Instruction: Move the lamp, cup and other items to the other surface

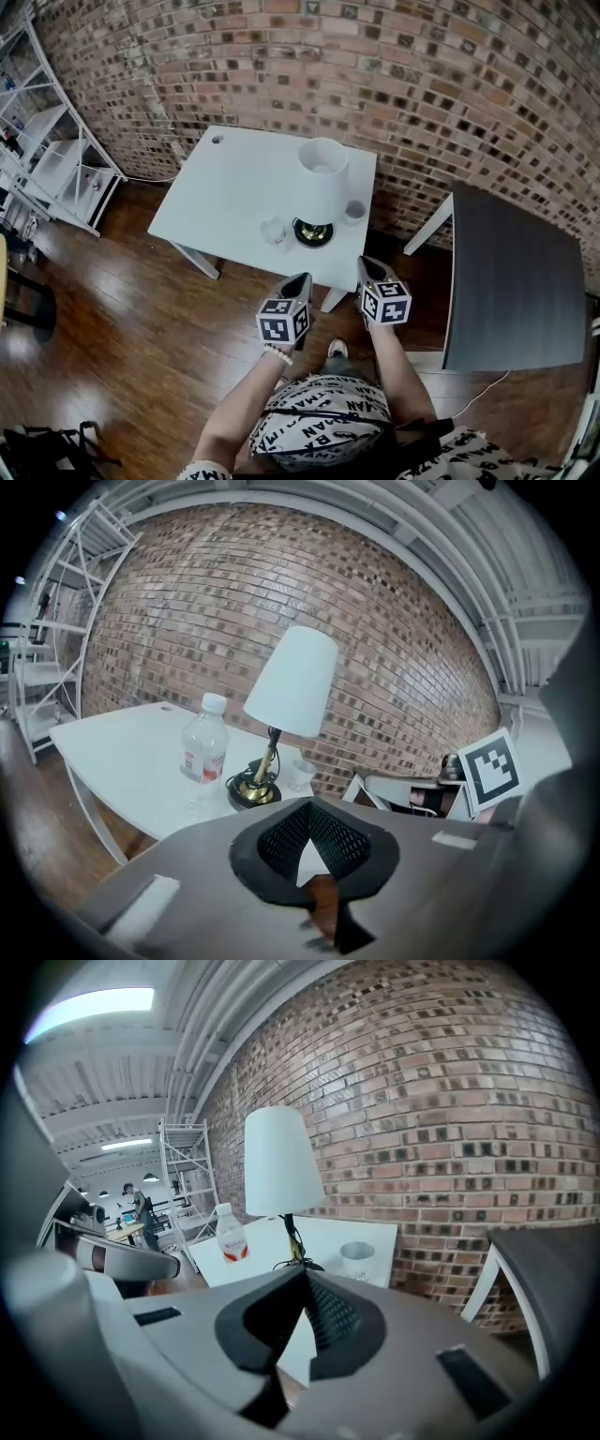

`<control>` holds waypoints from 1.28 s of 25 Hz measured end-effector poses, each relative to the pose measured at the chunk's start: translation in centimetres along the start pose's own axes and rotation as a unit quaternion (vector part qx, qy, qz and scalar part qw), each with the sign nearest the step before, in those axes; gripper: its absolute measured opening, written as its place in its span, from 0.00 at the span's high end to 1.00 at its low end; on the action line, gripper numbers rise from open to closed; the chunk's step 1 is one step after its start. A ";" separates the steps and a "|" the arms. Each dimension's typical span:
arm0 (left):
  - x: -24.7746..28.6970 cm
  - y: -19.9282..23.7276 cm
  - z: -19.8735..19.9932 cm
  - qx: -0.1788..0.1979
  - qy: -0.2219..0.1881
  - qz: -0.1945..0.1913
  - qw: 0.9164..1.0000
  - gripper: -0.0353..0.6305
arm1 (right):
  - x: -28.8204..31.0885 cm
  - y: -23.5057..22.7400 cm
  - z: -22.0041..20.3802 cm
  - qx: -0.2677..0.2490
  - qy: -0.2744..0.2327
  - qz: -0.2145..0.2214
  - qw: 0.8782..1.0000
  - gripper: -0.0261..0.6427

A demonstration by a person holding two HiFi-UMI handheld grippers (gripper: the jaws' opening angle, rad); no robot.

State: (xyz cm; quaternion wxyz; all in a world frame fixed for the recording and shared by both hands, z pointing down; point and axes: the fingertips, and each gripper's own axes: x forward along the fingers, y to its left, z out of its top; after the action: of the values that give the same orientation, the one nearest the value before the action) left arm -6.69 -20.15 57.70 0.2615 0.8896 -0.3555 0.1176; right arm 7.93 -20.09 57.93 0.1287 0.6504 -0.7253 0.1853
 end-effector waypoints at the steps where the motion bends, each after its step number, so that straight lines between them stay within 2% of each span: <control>1: -0.2 -0.1 0.0 0.001 0.000 -0.004 1.000 0.95 | -0.4 0.2 -0.1 0.002 -0.001 -0.003 1.000 0.97; 16: -2.3 -1.3 -2.1 0.000 0.018 -0.047 0.999 0.95 | -5.2 2.5 -2.7 0.004 0.013 -0.037 0.999 0.97; 32: -2.9 -1.6 -1.1 0.004 0.001 -0.049 0.999 0.95 | -5.3 3.4 -1.2 -0.007 -0.002 -0.028 1.000 0.97</control>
State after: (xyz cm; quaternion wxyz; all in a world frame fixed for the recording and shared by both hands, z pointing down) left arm -7.71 -16.90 56.90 0.2636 0.9069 -0.3107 0.1074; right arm 5.10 -14.52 56.43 0.1366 0.6696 -0.7087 0.1753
